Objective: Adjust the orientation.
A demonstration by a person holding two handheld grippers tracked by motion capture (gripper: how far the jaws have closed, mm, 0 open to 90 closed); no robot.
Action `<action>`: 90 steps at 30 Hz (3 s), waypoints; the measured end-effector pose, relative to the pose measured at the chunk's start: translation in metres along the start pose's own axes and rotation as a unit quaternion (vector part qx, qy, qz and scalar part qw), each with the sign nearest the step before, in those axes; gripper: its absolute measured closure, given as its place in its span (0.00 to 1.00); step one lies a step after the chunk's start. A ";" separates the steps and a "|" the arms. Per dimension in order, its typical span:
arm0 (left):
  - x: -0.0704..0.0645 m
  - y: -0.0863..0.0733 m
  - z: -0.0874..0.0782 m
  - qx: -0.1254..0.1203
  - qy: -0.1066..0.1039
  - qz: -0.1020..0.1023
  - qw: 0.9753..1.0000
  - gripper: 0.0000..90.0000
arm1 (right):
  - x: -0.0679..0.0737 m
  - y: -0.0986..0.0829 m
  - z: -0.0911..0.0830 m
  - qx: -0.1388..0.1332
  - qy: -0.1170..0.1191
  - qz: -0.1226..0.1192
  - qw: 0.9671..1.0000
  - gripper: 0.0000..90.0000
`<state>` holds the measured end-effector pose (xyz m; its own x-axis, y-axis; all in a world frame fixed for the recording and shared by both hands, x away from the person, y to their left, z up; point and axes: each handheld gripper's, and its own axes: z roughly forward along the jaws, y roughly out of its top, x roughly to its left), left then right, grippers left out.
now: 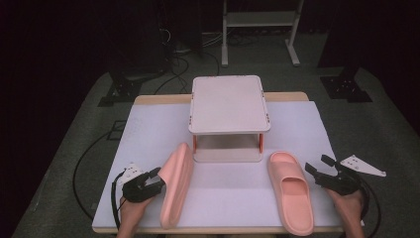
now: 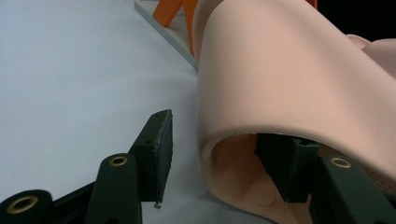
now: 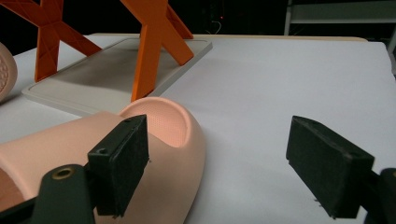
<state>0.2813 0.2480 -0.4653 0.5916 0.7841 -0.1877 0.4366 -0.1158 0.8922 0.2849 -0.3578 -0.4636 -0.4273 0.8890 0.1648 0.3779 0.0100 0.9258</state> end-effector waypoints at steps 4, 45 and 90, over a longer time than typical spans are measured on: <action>-0.004 0.002 0.001 -0.004 -0.003 0.009 1.000 0.50 | 0.000 0.000 0.000 0.000 0.000 0.001 1.000 0.23; -0.045 0.011 0.030 0.004 -0.040 0.061 0.997 0.37 | -0.003 0.000 -0.004 -0.005 0.001 0.007 1.000 0.23; -0.064 0.003 0.043 0.053 -0.023 0.099 0.993 0.75 | 0.017 0.001 -0.029 -0.029 0.056 -0.001 0.998 0.23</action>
<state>0.2742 0.1713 -0.4685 0.7023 0.7111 -0.0336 0.3755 -0.3299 0.8661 0.2545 -0.3556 -0.4498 -0.5177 0.8325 0.1974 0.3298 -0.0188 0.9439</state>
